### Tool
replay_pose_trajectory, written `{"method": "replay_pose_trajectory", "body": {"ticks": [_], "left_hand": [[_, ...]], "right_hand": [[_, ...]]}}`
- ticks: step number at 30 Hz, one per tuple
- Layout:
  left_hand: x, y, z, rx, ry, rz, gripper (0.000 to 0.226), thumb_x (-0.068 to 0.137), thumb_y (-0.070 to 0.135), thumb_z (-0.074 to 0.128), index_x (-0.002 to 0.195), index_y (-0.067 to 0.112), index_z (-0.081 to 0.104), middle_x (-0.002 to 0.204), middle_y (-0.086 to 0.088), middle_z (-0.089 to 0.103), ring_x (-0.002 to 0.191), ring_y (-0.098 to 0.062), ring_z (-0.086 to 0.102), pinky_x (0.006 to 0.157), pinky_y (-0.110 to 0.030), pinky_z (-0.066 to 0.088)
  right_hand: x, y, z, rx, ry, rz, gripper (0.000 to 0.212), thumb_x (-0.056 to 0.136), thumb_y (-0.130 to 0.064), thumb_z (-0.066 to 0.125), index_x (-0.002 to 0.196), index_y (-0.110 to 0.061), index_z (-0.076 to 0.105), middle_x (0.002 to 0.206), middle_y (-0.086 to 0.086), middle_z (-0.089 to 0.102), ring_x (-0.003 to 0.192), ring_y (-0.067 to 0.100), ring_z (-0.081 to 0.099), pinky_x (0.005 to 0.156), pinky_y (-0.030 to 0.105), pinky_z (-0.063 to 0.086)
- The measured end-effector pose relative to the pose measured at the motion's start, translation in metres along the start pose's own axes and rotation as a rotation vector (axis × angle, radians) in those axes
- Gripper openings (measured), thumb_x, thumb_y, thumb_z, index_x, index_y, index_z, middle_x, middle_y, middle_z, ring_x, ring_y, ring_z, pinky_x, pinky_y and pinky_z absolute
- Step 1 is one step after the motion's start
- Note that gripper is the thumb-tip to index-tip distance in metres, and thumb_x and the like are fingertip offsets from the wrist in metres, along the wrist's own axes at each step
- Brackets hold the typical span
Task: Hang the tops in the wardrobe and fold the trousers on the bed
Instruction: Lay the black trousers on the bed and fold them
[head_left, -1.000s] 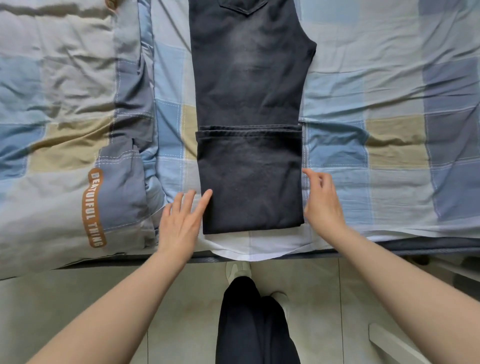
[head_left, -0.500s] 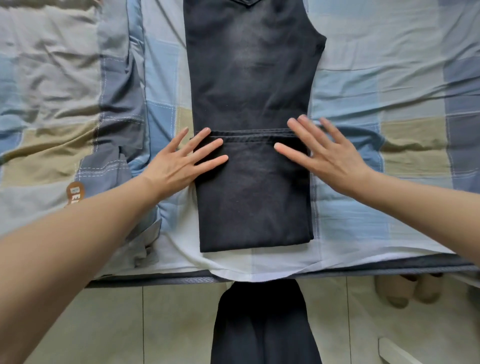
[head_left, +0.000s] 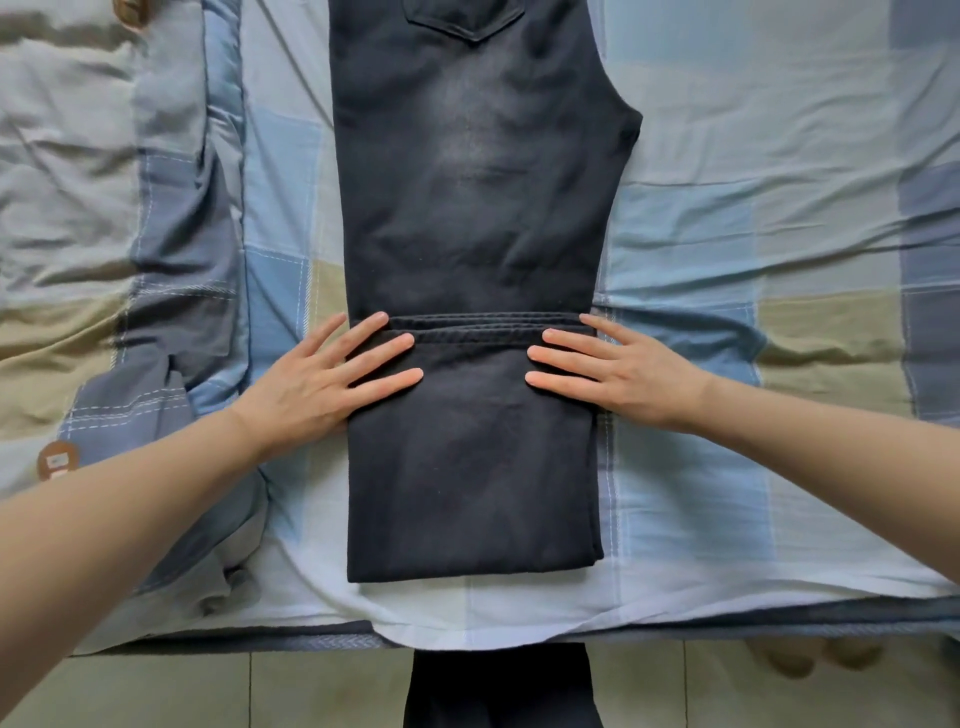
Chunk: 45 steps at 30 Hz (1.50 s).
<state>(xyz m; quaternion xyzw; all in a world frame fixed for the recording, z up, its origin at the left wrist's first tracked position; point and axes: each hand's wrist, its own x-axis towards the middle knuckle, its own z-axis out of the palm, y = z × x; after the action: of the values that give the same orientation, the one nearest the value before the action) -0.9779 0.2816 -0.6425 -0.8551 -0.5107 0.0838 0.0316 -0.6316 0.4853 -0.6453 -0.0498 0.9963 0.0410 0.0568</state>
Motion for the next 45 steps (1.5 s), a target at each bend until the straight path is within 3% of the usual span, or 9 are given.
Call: {"method": "replay_pose_trajectory", "body": {"ticks": [9, 15, 19, 23, 27, 30, 37, 40, 45], "left_hand": [[-0.011, 0.024, -0.012, -0.099, 0.046, 0.041, 0.057, 0.095, 0.000, 0.035, 0.144, 0.025, 0.048, 0.152, -0.006, 0.043, 0.142, -0.045, 0.030, 0.114, -0.058, 0.026], [-0.012, 0.037, -0.022, -0.088, -0.161, 0.102, 0.078, 0.079, -0.001, 0.037, 0.150, 0.031, 0.036, 0.157, 0.001, 0.034, 0.143, -0.043, 0.028, 0.111, -0.065, 0.019], [0.006, 0.005, -0.042, -0.142, -0.259, 0.235, 0.072, 0.075, 0.015, 0.037, 0.144, 0.030, 0.044, 0.159, 0.004, 0.025, 0.148, -0.032, 0.020, 0.114, -0.061, 0.013], [0.073, -0.013, -0.054, -0.244, -0.301, 0.360, 0.064, 0.083, 0.031, 0.034, 0.147, 0.028, 0.041, 0.161, 0.004, 0.024, 0.150, -0.021, 0.016, 0.119, -0.044, 0.014], [0.170, -0.004, -0.054, -0.360, -0.317, -0.032, 0.060, 0.101, 0.039, 0.030, 0.157, 0.027, 0.010, 0.165, 0.006, 0.000, 0.152, -0.023, -0.003, 0.123, -0.041, 0.006], [0.231, 0.003, -0.055, -0.505, -0.332, -0.332, 0.064, 0.104, 0.040, 0.032, 0.157, 0.025, 0.000, 0.165, 0.004, -0.008, 0.151, -0.025, -0.011, 0.122, -0.044, 0.002], [0.253, 0.024, -0.047, -0.556, -0.256, -0.534, 0.065, 0.102, 0.038, 0.033, 0.157, 0.028, -0.002, 0.165, 0.005, -0.003, 0.151, -0.025, -0.008, 0.121, -0.051, 0.002], [0.250, 0.016, -0.046, -0.564, -0.254, -0.503, 0.070, 0.100, 0.042, 0.037, 0.154, 0.037, -0.006, 0.165, 0.006, 0.001, 0.152, -0.025, -0.003, 0.120, -0.052, 0.006], [0.247, 0.008, -0.046, -0.498, -0.319, -0.430, 0.058, 0.101, 0.042, 0.035, 0.154, 0.025, 0.019, 0.164, 0.000, 0.010, 0.152, -0.024, -0.005, 0.120, -0.051, 0.006]], "right_hand": [[-0.016, -0.007, -0.012, 0.147, 0.035, -0.073, 0.054, 0.094, 0.001, 0.035, 0.143, -0.021, 0.045, 0.147, 0.001, 0.045, 0.138, 0.027, 0.038, 0.110, 0.052, 0.031], [-0.026, -0.013, -0.012, 0.175, -0.139, -0.138, 0.060, 0.094, 0.003, 0.020, 0.148, -0.020, 0.035, 0.153, 0.005, 0.035, 0.141, 0.026, 0.032, 0.111, 0.053, 0.030], [-0.013, 0.022, -0.032, 0.279, -0.089, -0.146, 0.063, 0.081, 0.006, 0.038, 0.141, -0.014, 0.047, 0.148, 0.010, 0.043, 0.139, 0.027, 0.036, 0.113, 0.047, 0.027], [0.005, 0.096, -0.042, 0.382, 0.057, 0.331, 0.058, 0.076, 0.004, 0.034, 0.128, -0.006, 0.057, 0.135, 0.016, 0.053, 0.124, 0.035, 0.049, 0.103, 0.041, 0.038], [0.029, 0.159, -0.038, 0.669, 0.191, 1.087, 0.043, 0.086, -0.005, 0.044, 0.129, -0.005, 0.051, 0.124, 0.015, 0.055, 0.111, 0.031, 0.053, 0.097, 0.032, 0.037], [0.051, 0.178, -0.035, 1.228, 0.214, 1.457, 0.035, 0.085, -0.028, 0.055, 0.116, -0.010, 0.057, 0.094, 0.006, 0.055, 0.083, 0.020, 0.053, 0.074, 0.032, 0.049], [0.064, 0.184, -0.038, 1.597, 0.003, 1.326, 0.011, 0.088, -0.019, 0.065, 0.097, -0.013, 0.064, 0.083, 0.001, 0.065, 0.069, 0.012, 0.060, 0.068, 0.025, 0.050], [0.070, 0.175, -0.042, 1.429, 0.139, 1.173, 0.013, 0.084, -0.021, 0.066, 0.092, -0.012, 0.066, 0.085, 0.003, 0.064, 0.071, 0.009, 0.058, 0.067, 0.022, 0.048], [0.067, 0.148, -0.039, 0.986, 0.055, 0.701, 0.051, 0.082, 0.004, 0.049, 0.131, -0.004, 0.055, 0.125, 0.013, 0.061, 0.117, 0.024, 0.057, 0.097, 0.021, 0.040]]}}
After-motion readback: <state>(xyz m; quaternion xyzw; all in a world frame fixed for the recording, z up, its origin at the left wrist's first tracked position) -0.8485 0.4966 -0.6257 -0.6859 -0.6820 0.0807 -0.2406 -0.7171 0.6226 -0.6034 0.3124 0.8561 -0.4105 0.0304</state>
